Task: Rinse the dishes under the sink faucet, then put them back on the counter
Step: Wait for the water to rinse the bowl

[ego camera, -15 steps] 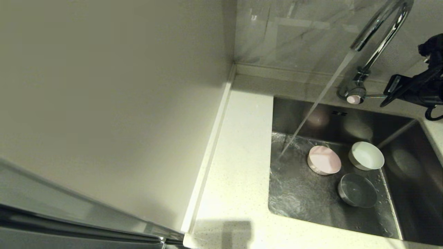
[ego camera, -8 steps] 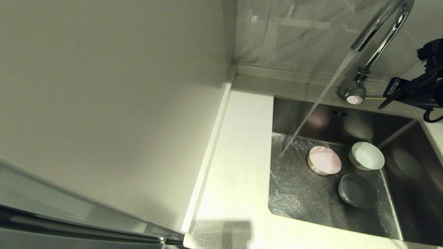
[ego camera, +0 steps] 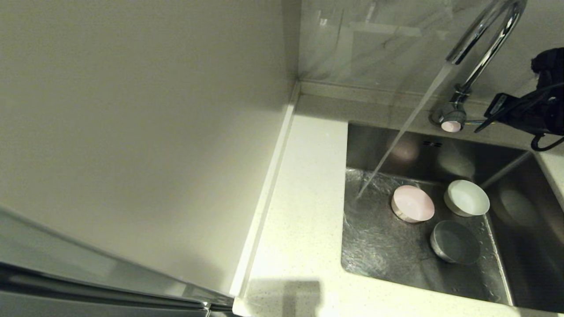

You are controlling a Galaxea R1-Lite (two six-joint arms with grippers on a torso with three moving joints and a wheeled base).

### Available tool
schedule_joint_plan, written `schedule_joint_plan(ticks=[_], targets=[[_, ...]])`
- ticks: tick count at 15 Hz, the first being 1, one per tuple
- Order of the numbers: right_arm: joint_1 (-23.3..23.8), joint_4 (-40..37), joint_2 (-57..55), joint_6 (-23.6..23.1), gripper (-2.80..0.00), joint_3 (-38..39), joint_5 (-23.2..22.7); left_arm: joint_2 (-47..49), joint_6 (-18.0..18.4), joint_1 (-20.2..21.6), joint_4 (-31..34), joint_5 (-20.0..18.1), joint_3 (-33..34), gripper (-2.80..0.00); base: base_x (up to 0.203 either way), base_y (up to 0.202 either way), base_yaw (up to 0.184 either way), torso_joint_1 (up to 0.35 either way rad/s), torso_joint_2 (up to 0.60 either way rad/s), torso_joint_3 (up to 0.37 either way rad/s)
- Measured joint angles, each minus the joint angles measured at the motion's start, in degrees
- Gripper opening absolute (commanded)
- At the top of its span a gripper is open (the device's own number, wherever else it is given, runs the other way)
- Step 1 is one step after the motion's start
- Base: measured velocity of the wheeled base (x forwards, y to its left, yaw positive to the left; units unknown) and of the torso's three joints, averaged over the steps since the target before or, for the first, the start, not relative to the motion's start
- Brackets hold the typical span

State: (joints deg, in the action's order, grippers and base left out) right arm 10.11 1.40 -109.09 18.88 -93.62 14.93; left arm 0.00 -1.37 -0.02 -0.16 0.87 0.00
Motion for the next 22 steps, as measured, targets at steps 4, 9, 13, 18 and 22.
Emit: schedule_joint_plan(ticks=[4, 9, 13, 18, 22], targets=[[0.19, 0.69, 1.81, -0.01, -2.8, -1.8, -0.22, 0.0, 0.0, 0.02, 0.0, -0.01, 0.0, -2.8, 0.0, 0.0, 0.0, 0.0, 0.0, 0.0], [1.68, -0.63, 6.21, -6.71, -2.8, 0.77, -0.35, 0.0, 0.01, 0.02, 0.0, -0.01, 0.0, -2.8, 0.0, 0.0, 0.0, 0.0, 0.0, 0.0], [2.38, -13.59, 10.69, -13.29, -2.8, 2.03, -1.55, 0.0, 0.0, 0.02, 0.01, 0.01, 0.0, -2.8, 0.0, 0.0, 0.0, 0.0, 0.0, 0.0], [0.38, -20.83, 10.38, -16.33, -2.8, 2.42, -2.28, 0.0, 0.0, 0.02, 0.0, -0.01, 0.0, -2.8, 0.0, 0.0, 0.0, 0.0, 0.0, 0.0], [-2.03, -20.53, 7.33, -17.29, -2.8, 1.67, -1.28, 0.0, 0.0, 0.0, 0.02, -0.01, 0.0, -2.8, 0.0, 0.0, 0.0, 0.0, 0.0, 0.0]])
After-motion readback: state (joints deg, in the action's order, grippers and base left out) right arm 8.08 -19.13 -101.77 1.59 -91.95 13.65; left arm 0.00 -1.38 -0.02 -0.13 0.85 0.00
